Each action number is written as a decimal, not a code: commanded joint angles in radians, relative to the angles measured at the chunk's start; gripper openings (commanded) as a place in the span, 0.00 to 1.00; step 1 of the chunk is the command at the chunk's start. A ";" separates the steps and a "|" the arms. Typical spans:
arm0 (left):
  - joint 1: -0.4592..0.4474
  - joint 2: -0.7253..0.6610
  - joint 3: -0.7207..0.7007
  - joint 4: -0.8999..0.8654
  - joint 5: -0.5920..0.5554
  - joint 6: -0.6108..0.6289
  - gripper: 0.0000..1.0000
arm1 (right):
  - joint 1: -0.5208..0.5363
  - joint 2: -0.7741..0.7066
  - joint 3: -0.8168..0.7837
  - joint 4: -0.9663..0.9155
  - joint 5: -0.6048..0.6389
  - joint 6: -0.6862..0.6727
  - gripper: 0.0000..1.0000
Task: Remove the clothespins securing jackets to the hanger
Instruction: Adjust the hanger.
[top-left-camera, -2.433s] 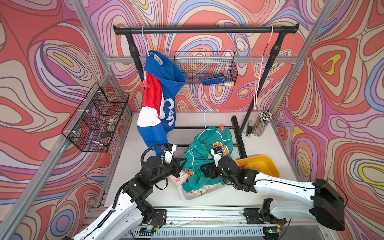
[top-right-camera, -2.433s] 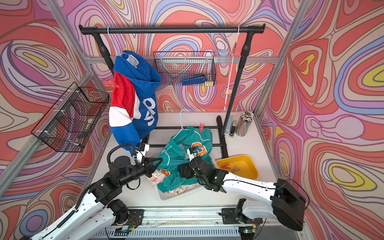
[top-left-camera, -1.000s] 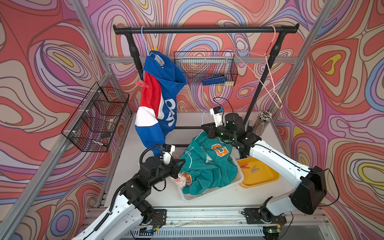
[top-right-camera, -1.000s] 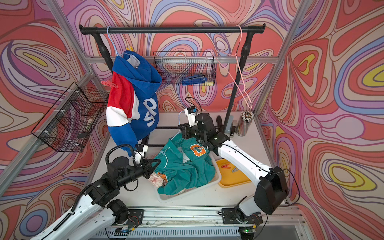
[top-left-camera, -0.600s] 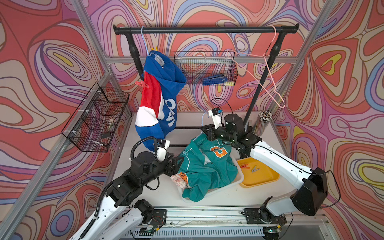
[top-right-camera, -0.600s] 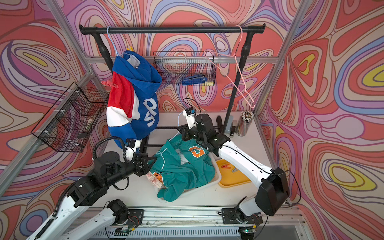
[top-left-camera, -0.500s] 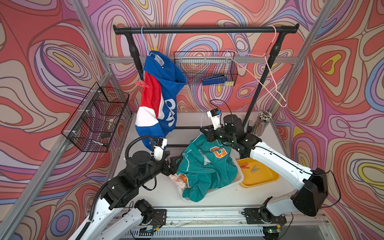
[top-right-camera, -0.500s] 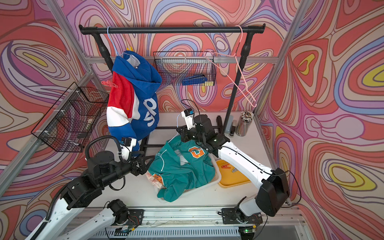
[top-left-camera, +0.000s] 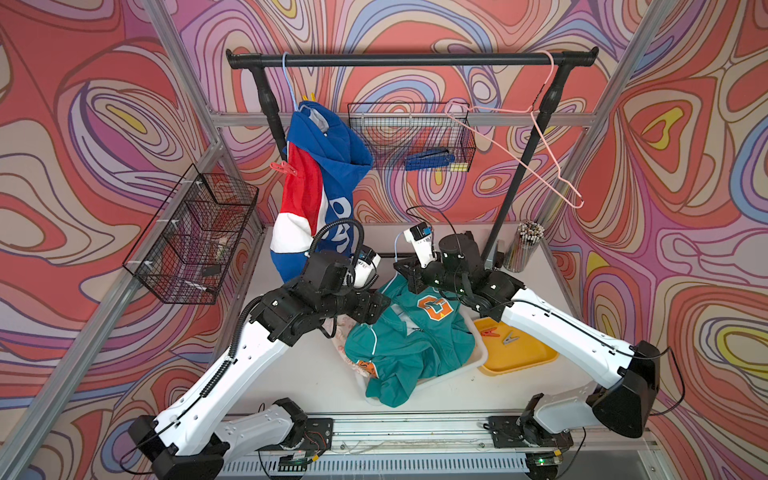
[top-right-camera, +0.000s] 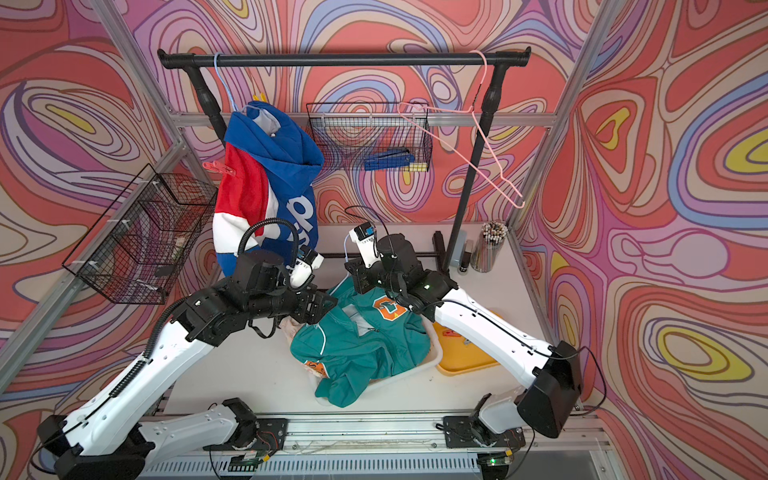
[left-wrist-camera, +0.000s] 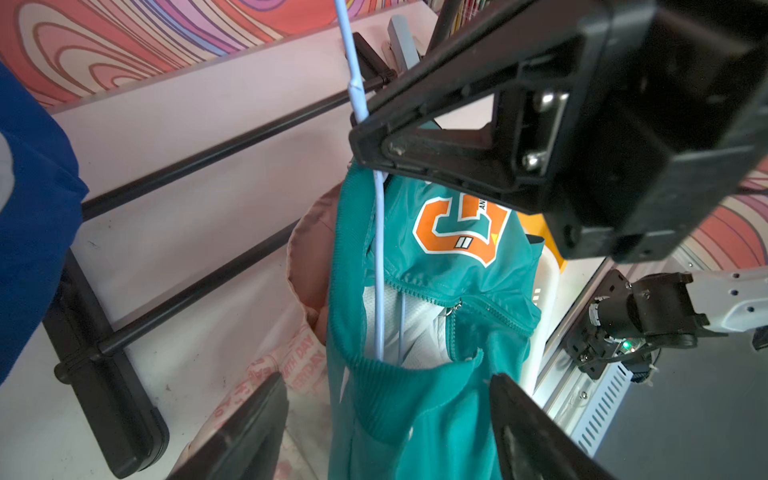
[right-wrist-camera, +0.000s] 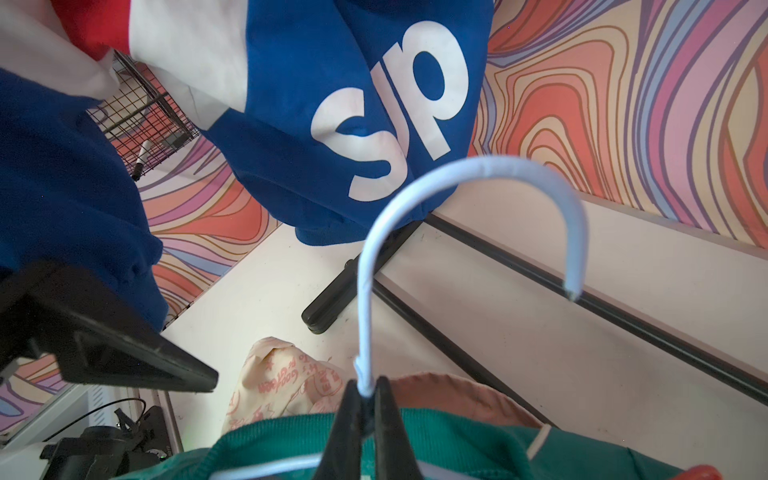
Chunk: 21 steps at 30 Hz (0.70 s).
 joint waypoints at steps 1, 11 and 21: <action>-0.006 0.027 0.043 -0.081 0.046 0.053 0.76 | 0.014 -0.037 0.029 -0.015 0.008 -0.001 0.00; -0.005 0.100 0.025 -0.093 0.089 0.060 0.55 | 0.030 -0.049 0.026 -0.017 0.022 -0.007 0.00; -0.006 0.080 -0.040 -0.022 0.158 0.040 0.00 | 0.041 -0.091 -0.015 -0.002 0.098 0.032 0.24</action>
